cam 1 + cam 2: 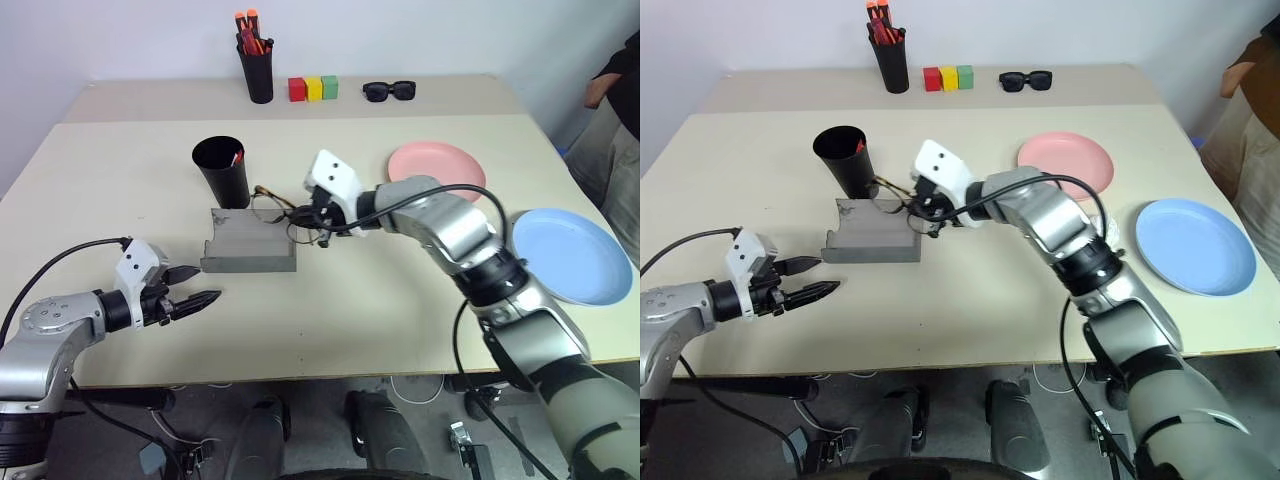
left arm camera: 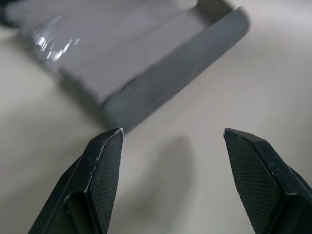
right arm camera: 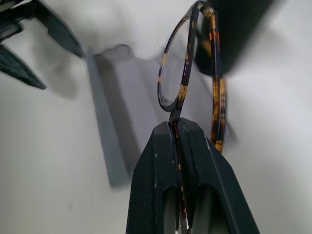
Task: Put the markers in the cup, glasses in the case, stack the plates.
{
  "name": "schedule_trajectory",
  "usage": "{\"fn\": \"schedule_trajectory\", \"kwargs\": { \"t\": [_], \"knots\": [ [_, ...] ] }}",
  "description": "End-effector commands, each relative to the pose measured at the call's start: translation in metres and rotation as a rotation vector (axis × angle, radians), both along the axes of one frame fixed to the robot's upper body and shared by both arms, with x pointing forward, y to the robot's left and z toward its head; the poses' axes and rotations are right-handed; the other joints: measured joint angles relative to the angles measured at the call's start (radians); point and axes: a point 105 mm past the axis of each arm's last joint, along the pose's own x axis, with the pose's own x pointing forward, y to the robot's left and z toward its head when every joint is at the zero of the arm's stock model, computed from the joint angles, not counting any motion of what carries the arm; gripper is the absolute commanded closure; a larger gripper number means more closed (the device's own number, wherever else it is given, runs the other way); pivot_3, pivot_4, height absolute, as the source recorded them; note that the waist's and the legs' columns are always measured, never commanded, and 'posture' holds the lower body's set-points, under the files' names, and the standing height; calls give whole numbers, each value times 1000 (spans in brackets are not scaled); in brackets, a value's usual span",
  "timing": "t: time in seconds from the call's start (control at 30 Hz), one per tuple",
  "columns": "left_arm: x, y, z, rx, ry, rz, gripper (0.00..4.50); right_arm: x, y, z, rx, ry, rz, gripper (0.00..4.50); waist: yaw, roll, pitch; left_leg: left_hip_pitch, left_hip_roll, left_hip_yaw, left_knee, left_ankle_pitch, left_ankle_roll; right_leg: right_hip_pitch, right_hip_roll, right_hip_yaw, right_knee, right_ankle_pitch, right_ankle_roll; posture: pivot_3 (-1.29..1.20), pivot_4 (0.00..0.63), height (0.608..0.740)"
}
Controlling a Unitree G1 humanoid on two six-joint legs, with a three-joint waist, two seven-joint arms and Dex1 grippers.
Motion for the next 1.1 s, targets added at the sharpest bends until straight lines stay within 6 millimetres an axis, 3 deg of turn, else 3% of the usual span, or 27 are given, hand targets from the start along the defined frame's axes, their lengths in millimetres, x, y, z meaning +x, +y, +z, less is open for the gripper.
{"fn": "schedule_trajectory", "kwargs": {
  "t": [0.03, 0.13, 0.27, 0.47, 0.7, 0.8, 0.9, 1.1],
  "knots": [
    [-4, -1, 11, 17, -43, 6, 1092, -1, 26, 30, 22, -104, 115, 4438, 1, 0, 0, 0, 0, 0, 0, 0, 0, 0, 0, 0, 0, 0, 0, 0, 150, 740],
    [-7, -1, 10, 13, -40, 21, 1092, 0, 43, 31, 28, -96, 156, 4438, 1, 0, 0, 0, 0, -2, -1, 0, 0, 0, 0, -1, 1, 1, 1, 0, 150, 740],
    [-9, -1, 9, 8, -40, 27, 1092, 2, 53, 10, -20, -63, 166, 4438, 2, 0, 0, 0, 0, -3, -1, 0, -1, 0, -1, -1, 1, 1, 0, 0, 150, 740],
    [-14, -2, 10, 5, -43, 33, 1092, 5, 38, -30, -114, 31, 157, 4438, 1, 0, 0, 0, 0, -4, -3, 0, -1, -1, -2, -1, 1, 0, -1, 0, 150, 740],
    [-11, -4, 6, 8, -37, 17, 1092, -12, 24, -39, -149, 107, 257, 4438, 2, 0, 0, 1, -1, -4, -8, 1, -2, -2, -1, -2, 1, 1, 1, 0, 150, 740],
    [-9, -3, 3, 7, -37, 7, 1092, -10, 23, -42, -150, 112, 231, 4438, 1, 0, 0, 2, -1, -3, -9, 1, -2, -2, -1, -2, 1, 2, 1, 0, 150, 740],
    [-7, -1, 2, 7, -38, 3, 1092, -7, 23, -39, -132, 112, 204, 3600, 1, 0, 0, 2, -1, -3, -9, 1, -3, -2, 0, -2, 1, 2, 1, 0, 150, 740],
    [-2, 2, 6, -13, -62, 3, 1092, 0, 20, -23, -76, 73, 164, 794, 1, 0, 0, 2, -1, -3, -9, 1, -3, -2, 0, -2, 1, 2, 1, 0, 150, 740]
  ]
}}
